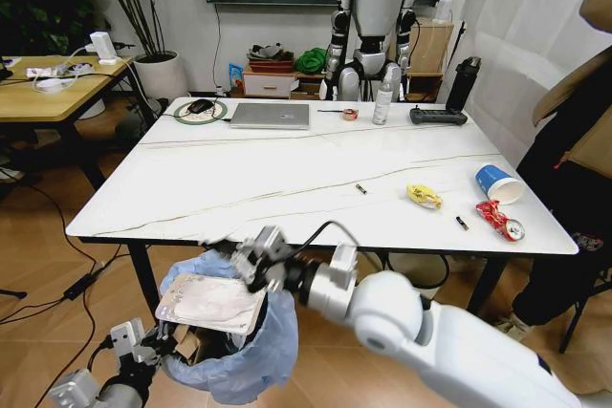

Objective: Pick up the trash bin and place the trash from the table into it.

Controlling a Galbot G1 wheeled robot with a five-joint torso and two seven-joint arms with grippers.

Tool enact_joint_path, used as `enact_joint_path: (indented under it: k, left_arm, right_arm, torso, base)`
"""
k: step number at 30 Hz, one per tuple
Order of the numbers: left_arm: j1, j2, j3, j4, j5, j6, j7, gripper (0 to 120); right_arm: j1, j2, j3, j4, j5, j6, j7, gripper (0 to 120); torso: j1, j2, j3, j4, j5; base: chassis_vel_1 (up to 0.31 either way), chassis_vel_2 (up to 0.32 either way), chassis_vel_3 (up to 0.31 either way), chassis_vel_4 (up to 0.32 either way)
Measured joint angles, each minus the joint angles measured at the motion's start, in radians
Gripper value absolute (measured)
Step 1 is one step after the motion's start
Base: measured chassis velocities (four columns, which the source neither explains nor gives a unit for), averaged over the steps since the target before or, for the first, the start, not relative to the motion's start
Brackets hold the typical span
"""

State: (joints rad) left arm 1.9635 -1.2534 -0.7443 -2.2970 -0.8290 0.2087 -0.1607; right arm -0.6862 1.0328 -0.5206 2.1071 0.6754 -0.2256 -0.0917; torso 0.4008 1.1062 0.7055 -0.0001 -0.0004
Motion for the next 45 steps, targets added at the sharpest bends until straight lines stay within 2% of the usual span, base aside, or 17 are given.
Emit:
enact_joint_path:
  k: [10, 34, 37, 45]
  left_arm:
    - [0.006, -0.009, -0.001, -0.023, 0.01, 0.0, 0.002, 0]
    - [0.021, 0.024, -0.026, -0.059, 0.019, 0.005, -0.006, 0]
    - [0.02, 0.024, -0.026, -0.059, 0.019, 0.005, -0.007, 0]
    - [0.018, 0.026, -0.026, -0.06, 0.017, 0.005, -0.008, 0]
  right_arm:
    - [-0.016, 0.068, -0.038, -0.106, -0.044, 0.018, -0.001, 0]
    - [-0.096, -0.003, -0.012, -0.084, -0.098, 0.046, 0.002, 0]
    - [-0.096, -0.008, -0.01, -0.079, -0.098, 0.05, 0.003, 4]
    - [-0.107, -0.029, -0.02, -0.054, -0.092, 0.053, 0.018, 5]
  torso:
    - [0.0, 0.0, 0.0, 0.0001, 0.0003]
    - [0.0, 0.0, 0.0, 0.0, 0.0004]
    - [0.0, 0.0, 0.0, 0.0, 0.0004]
    - [0.0, 0.0, 0.0, 0.0001, 0.0004]
  base:
    - [0.0, 0.0, 0.0, 0.0]
    - [0.0, 0.0, 0.0, 0.0]
    - [0.0, 0.0, 0.0, 0.0]
    - [0.0, 0.0, 0.0, 0.0]
